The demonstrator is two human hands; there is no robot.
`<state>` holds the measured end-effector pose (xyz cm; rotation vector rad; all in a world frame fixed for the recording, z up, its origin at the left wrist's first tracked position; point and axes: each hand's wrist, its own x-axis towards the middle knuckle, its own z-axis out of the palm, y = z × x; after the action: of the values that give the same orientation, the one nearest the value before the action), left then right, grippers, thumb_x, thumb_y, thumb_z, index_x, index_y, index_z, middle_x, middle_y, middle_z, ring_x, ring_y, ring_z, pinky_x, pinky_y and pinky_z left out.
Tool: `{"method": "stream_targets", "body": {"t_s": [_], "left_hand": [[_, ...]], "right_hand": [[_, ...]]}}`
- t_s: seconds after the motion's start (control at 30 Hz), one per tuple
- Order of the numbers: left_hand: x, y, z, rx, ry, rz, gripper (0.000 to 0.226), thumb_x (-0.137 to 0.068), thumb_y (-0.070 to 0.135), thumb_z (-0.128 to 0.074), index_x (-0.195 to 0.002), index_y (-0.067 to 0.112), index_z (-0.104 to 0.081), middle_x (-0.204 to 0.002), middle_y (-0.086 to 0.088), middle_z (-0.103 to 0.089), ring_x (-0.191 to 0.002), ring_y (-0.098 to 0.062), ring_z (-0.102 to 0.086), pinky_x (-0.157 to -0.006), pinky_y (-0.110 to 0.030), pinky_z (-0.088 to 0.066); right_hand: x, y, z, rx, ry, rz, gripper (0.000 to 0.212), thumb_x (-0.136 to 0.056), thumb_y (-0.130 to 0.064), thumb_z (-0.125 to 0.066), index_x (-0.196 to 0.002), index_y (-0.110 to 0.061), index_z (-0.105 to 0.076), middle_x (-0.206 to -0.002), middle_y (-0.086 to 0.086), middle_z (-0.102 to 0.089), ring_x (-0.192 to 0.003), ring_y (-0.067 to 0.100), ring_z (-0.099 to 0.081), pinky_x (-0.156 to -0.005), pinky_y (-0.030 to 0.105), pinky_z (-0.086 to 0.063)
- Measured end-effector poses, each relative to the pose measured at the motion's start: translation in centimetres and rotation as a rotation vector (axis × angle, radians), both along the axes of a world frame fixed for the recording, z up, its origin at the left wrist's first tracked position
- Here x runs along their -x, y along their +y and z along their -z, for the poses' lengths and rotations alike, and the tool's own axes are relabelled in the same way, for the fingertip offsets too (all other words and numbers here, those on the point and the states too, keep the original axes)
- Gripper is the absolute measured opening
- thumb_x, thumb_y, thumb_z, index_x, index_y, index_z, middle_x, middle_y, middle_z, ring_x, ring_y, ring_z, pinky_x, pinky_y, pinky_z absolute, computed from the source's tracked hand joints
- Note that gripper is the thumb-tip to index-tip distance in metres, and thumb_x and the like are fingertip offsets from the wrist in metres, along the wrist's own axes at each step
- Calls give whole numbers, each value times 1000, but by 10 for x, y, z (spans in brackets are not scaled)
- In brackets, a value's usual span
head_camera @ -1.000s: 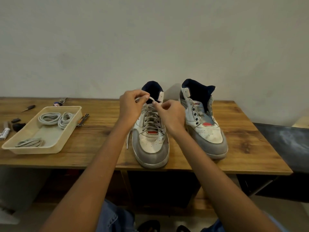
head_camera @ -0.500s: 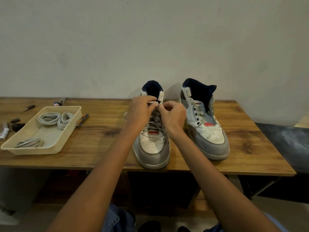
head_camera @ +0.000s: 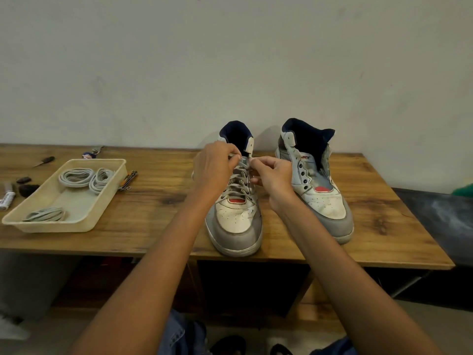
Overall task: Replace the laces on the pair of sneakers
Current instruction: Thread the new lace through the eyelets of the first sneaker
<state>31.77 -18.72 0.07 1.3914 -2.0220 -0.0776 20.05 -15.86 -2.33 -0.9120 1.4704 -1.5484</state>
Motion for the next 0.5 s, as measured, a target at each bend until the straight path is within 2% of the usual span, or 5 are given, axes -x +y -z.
{"method": "stream_targets", "body": {"t_s": [0.1,0.2,0.37,0.5], "left_hand": [[3,-1,0,-4,-23,-5,19,-93,23,-51,-98,19,-69,-95,-3,-67,-81,-19,-61,-64,-33,-46],[2,-1,-1,-16,-34,7,19,-94,21,-48,-98,17,-66,-96,-2,-66,-81,-19,-61,-66,-34,-48],[0,0,2,-27,-31,38,18,-94,21,-52,-103,21,-67,-89,0,-69,-77,-16,-61,-61,-26,-38],[3,-1,8,-27,-18,82,17,-90,26,-59,-103,26,-71,-92,-1,-72,-83,-17,-65,-70,-35,-52]], "right_hand": [[1,0,0,-9,8,-7,7,-87,-10,-65,-86,-6,-71,-76,4,-68,-49,9,-54,-51,19,-47],[1,1,-1,-4,0,-12,8,-87,-9,-65,-82,-9,-71,-76,5,-68,-51,10,-54,-53,21,-48],[1,2,-2,4,-7,-14,8,-87,-10,-65,-81,-9,-71,-72,4,-67,-49,10,-54,-54,22,-49],[1,2,-2,8,-11,-18,9,-87,-10,-65,-80,-9,-71,-75,6,-67,-54,12,-56,-56,23,-50]]}}
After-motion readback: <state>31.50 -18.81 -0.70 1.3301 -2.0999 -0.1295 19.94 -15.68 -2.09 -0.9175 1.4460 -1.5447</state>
